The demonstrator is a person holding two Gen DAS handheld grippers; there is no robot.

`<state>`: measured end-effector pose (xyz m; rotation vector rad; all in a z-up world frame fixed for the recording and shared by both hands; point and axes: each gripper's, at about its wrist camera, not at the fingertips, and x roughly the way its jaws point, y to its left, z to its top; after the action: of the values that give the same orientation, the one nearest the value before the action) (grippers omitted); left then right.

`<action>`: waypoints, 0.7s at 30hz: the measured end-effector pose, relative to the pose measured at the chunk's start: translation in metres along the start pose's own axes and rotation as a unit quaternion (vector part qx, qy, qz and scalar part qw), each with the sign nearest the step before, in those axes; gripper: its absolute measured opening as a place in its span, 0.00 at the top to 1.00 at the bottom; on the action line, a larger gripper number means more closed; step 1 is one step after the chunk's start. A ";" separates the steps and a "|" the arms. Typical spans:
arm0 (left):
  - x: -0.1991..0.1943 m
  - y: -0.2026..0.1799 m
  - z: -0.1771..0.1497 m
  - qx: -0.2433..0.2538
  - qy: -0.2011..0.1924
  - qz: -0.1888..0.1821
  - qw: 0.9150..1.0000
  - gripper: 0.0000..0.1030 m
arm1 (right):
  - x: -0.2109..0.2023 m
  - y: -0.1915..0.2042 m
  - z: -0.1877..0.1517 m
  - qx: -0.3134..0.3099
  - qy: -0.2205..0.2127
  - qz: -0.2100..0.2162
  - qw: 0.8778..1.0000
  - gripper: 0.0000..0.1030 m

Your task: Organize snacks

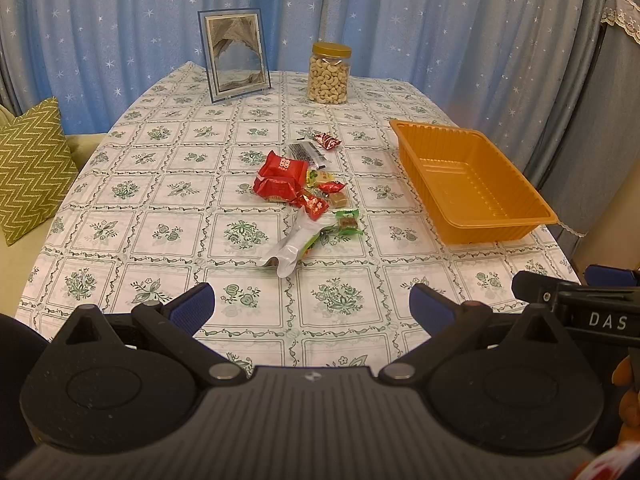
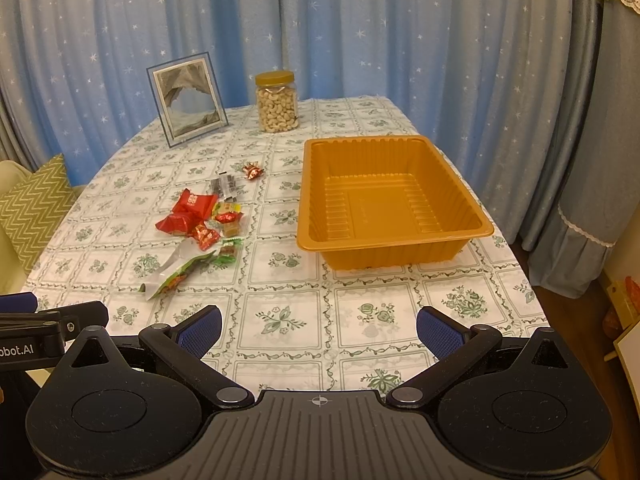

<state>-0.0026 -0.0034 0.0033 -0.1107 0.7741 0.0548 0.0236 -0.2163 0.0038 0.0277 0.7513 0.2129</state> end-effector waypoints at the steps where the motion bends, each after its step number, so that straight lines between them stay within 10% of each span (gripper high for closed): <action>1: 0.000 0.000 0.000 0.000 0.000 0.000 1.000 0.00 | 0.000 0.000 0.000 0.000 0.000 0.000 1.000 0.00; 21: 0.002 -0.004 0.000 0.002 -0.001 -0.005 1.000 0.00 | 0.000 -0.001 0.000 0.000 0.001 -0.001 1.000 0.00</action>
<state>-0.0006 -0.0072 0.0025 -0.1115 0.7722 0.0440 0.0240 -0.2172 0.0038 0.0263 0.7530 0.2116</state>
